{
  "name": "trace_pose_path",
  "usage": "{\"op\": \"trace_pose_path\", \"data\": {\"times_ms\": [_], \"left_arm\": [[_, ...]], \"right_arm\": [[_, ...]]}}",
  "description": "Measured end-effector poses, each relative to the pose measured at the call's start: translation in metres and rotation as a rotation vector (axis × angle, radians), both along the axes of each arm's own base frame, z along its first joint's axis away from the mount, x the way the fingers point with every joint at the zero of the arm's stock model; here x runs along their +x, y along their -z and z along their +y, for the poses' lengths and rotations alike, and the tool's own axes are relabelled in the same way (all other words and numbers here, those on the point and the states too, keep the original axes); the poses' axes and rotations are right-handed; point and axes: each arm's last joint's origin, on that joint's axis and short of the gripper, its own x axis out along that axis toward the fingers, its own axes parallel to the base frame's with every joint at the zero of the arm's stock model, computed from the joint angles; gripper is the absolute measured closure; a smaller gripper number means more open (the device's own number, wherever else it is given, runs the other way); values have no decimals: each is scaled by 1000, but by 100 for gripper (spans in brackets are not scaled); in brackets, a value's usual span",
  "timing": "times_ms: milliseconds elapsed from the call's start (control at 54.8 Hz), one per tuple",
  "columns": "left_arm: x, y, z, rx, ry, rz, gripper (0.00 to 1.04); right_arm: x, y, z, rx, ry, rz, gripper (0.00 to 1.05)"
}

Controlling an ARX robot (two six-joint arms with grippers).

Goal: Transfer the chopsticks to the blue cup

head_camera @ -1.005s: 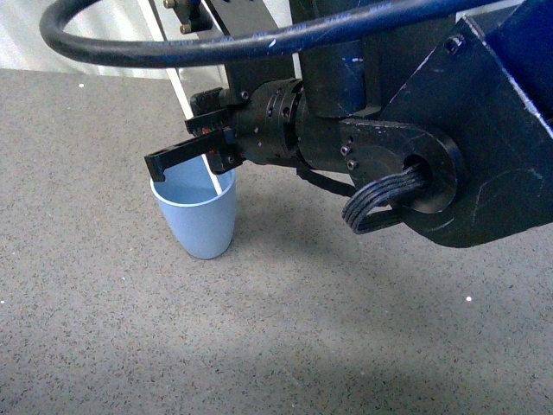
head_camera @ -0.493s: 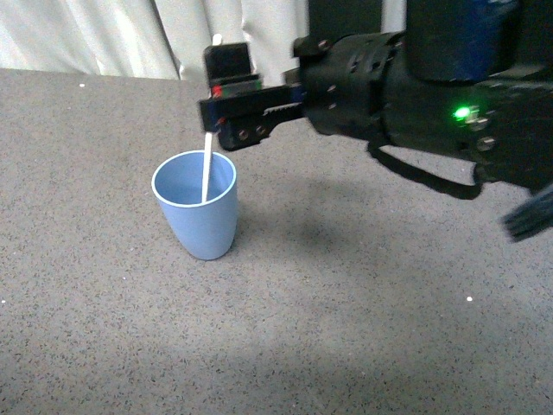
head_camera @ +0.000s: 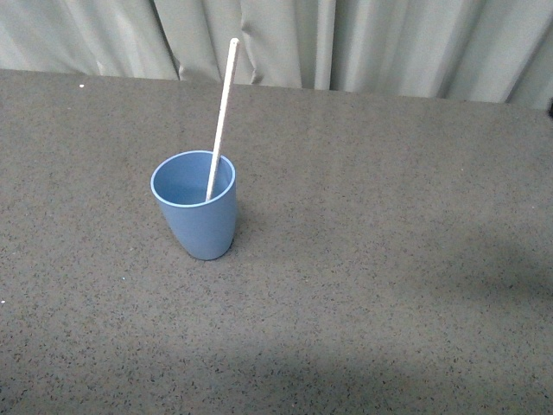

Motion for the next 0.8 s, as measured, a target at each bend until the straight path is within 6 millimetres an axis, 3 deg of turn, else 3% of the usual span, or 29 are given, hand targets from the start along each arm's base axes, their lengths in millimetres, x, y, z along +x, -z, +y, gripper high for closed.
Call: {"op": "trace_pose_path", "data": {"times_ms": [37, 110, 256, 347, 530, 804], "left_arm": [[0, 0, 0, 0, 0, 0, 7], [0, 0, 0, 0, 0, 0, 7], [0, 0, 0, 0, 0, 0, 7], [0, 0, 0, 0, 0, 0, 7], [0, 0, 0, 0, 0, 0, 7], [0, 0, 0, 0, 0, 0, 7]], "right_arm": [[-8, 1, -3, -19, 22, -32, 11], [-24, 3, -11, -62, 65, -251, 24], [-44, -2, -20, -82, 68, -447, 51], [-56, 9, -25, -98, 63, -416, 73], [-68, 7, -32, -98, 51, -427, 103], [-88, 5, -41, -104, 65, -431, 104]]}}
